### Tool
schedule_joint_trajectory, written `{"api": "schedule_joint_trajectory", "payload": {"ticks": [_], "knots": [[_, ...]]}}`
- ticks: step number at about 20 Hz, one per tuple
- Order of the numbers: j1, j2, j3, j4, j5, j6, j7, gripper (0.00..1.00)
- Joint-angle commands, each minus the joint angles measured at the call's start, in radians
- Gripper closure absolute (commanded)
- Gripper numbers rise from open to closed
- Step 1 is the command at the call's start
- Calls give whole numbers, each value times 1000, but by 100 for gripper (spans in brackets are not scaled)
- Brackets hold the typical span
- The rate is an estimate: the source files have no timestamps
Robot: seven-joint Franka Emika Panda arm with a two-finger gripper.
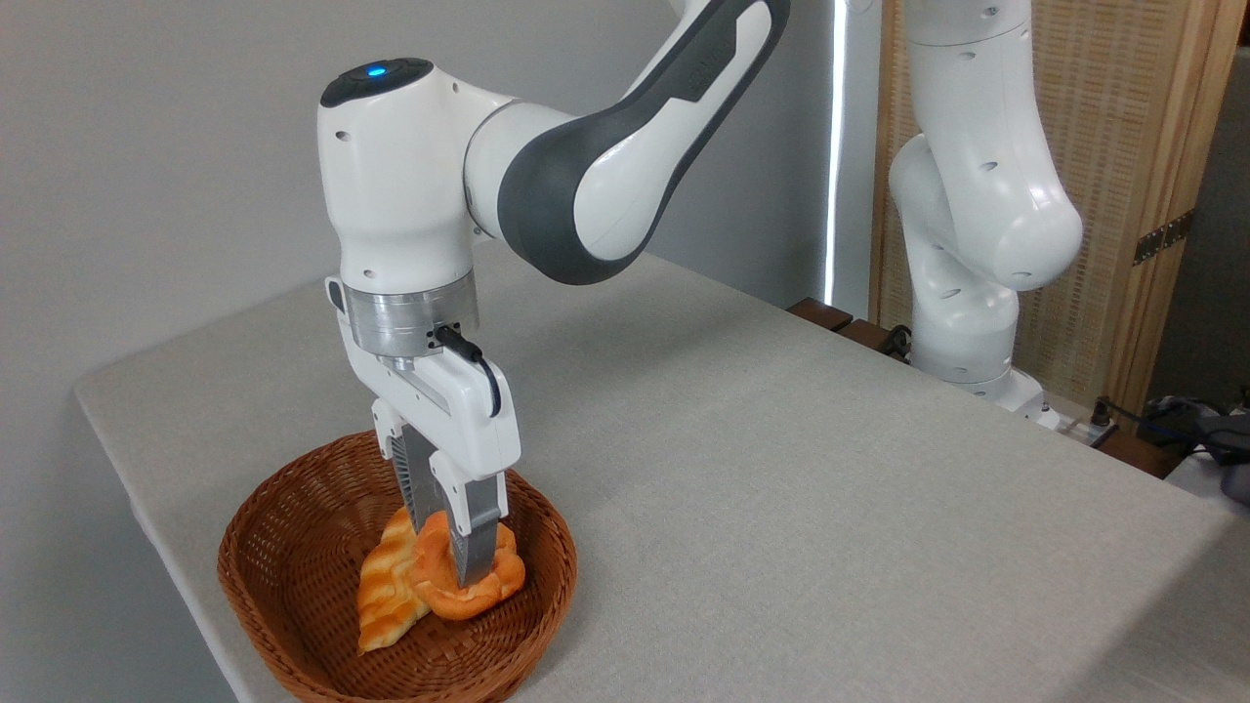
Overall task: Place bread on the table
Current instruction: 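Close the gripper on the round orange bun and lift it, then carry the bun out of the basket and lower it onto the table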
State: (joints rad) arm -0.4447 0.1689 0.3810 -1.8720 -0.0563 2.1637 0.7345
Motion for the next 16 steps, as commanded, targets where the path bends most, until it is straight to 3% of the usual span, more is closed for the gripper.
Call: {"api": "schedule_joint_trajectory", "payload": {"ticks": [1,5,11,16], "knots": [[1,-3,1,10,-5,7,23,82],[1,-6,2,10,-5,4,22,82],[3,-74,6,10,-5,-51,22,80],[9,-184,10,10,-5,-236,77,79]]}}
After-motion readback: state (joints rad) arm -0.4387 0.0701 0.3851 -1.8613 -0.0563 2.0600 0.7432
